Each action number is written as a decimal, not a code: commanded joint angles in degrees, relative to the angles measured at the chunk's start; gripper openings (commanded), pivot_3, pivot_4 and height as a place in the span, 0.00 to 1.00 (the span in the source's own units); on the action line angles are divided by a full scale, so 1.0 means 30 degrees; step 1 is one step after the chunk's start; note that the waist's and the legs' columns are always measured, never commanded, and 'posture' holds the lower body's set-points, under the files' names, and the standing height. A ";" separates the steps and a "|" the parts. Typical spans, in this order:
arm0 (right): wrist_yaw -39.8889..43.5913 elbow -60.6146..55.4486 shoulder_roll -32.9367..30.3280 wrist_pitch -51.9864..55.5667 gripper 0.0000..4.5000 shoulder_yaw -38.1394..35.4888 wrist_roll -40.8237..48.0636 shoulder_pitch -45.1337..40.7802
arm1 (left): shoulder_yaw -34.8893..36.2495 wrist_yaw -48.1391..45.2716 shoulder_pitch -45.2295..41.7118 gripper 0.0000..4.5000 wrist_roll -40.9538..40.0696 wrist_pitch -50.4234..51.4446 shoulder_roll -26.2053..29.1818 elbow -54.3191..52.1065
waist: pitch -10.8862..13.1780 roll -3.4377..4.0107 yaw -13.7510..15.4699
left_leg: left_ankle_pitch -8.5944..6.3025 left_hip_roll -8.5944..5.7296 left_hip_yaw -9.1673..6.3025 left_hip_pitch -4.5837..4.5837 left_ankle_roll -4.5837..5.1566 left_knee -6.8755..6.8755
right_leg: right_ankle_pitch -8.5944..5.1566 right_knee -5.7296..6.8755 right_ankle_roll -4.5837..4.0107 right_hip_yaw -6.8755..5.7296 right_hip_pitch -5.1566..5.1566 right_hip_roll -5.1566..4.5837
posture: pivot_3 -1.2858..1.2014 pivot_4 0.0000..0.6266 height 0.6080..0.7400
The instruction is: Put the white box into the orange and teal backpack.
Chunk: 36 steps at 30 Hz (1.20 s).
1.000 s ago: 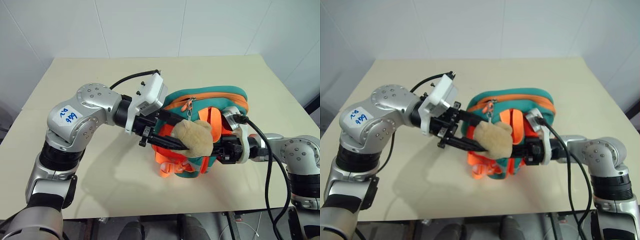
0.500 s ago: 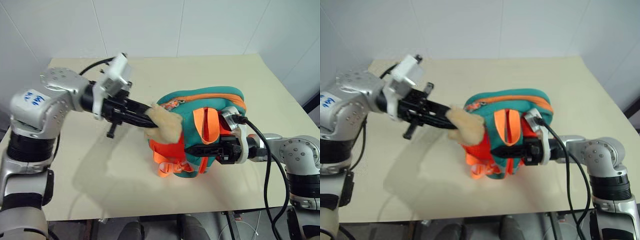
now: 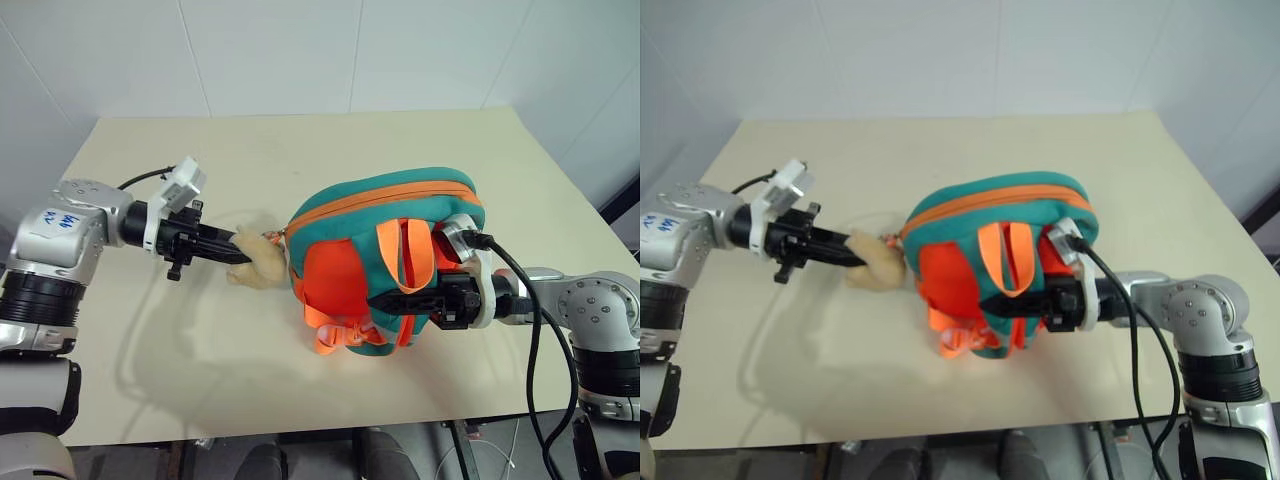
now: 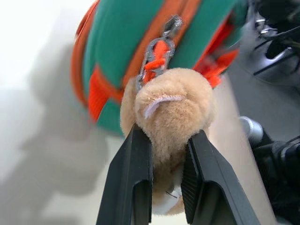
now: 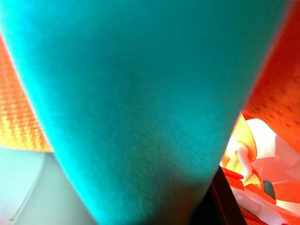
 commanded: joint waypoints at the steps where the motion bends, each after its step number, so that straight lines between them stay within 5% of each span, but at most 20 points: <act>1: -0.0274 -0.0427 -0.0131 0.0181 0.12 -0.0649 0.0615 0.0348 | -0.0570 0.0291 0.0215 0.10 0.1794 -0.1326 -0.0647 0.1910 | 0.0000 -0.0001 0.0004 | 0.0000 0.0000 0.0000 -0.0001 0.0000 0.0000 | 0.0000 0.0000 0.0000 0.0000 0.0000 -0.0001 | 0.52 0.24 1.00; 8: -0.0960 -0.0728 0.0072 0.0112 0.12 -0.0809 0.1116 0.0520 | -0.0383 0.2359 0.0617 0.10 0.3148 -0.4196 -0.4175 0.4075 | -0.0003 -0.0005 0.0034 | 0.0000 -0.0001 -0.0001 -0.0001 0.0000 0.0011 | 0.0001 0.0028 0.0000 0.0000 -0.0003 -0.0007 | 0.52 0.24 1.00; 14: -0.1439 -0.0914 -0.0060 -0.0077 0.12 -0.1252 0.1410 0.0761 | 0.0192 0.2445 0.3125 0.10 0.3196 -0.5467 -0.4206 0.0924 | -0.0006 -0.0009 0.0162 | 0.0000 -0.0010 -0.0001 0.0000 0.0000 0.0014 | 0.0002 0.0024 0.0003 0.0000 -0.0001 -0.0043 | 0.52 0.24 1.00; 15: -0.1480 -0.0996 -0.0090 -0.0237 0.27 -0.1302 0.1321 0.0816 | 0.0435 0.2506 0.3463 0.10 0.3069 -0.5583 -0.4099 0.0262 | -0.0007 -0.0009 0.0227 | 0.0000 -0.0012 -0.0002 -0.0001 0.0000 0.0012 | 0.0002 0.0021 0.0003 0.0000 -0.0001 -0.0046 | 0.52 0.24 1.00; 18: -0.0742 -0.2095 -0.1106 -0.1701 0.48 -0.0801 -0.0598 0.1104 | 0.1773 0.2834 0.4574 0.10 0.2155 -0.5076 -0.3344 -0.2281 | -0.0005 -0.0008 0.0424 | 0.0000 -0.0010 -0.0001 -0.0004 0.0000 0.0006 | 0.0002 0.0008 0.0004 0.0001 -0.0006 -0.0045 | 0.52 0.24 1.00; 25: 0.1366 -0.3779 -0.2717 -0.5683 0.98 -0.1389 -0.3451 0.2472 | 0.4309 0.3286 0.7383 0.59 0.1025 -0.4106 -0.1148 -0.6178 | -0.0005 -0.0007 0.0371 | -0.0003 -0.0004 0.0016 -0.0025 0.0004 -0.0020 | 0.0002 -0.0023 0.0004 0.0001 -0.0030 -0.0035 | 0.52 0.24 1.00; 31: 0.2037 -0.3326 -0.4031 -0.7802 1.00 -0.2903 -0.5180 0.4746 | 0.6485 0.3944 0.9902 0.99 -0.0022 -0.4854 -0.0838 -0.7791 | -0.0004 -0.0009 0.0503 | -0.0003 -0.0001 0.0019 -0.0019 0.0005 -0.0019 | 0.0002 -0.0035 0.0003 -0.0001 -0.0019 -0.0034 | 0.52 0.24 1.00; 36: 0.2910 -0.2712 -0.5093 -0.9389 1.00 -0.4367 -0.6400 0.6726 | 0.7350 0.4674 1.2034 1.00 -0.0888 -0.4220 -0.1167 -0.9183 | -0.0004 -0.0009 0.0506 | -0.0008 -0.0008 0.0018 -0.0017 0.0013 -0.0021 | 0.0003 -0.0076 0.0004 -0.0005 0.0005 -0.0051 | 0.52 0.24 1.00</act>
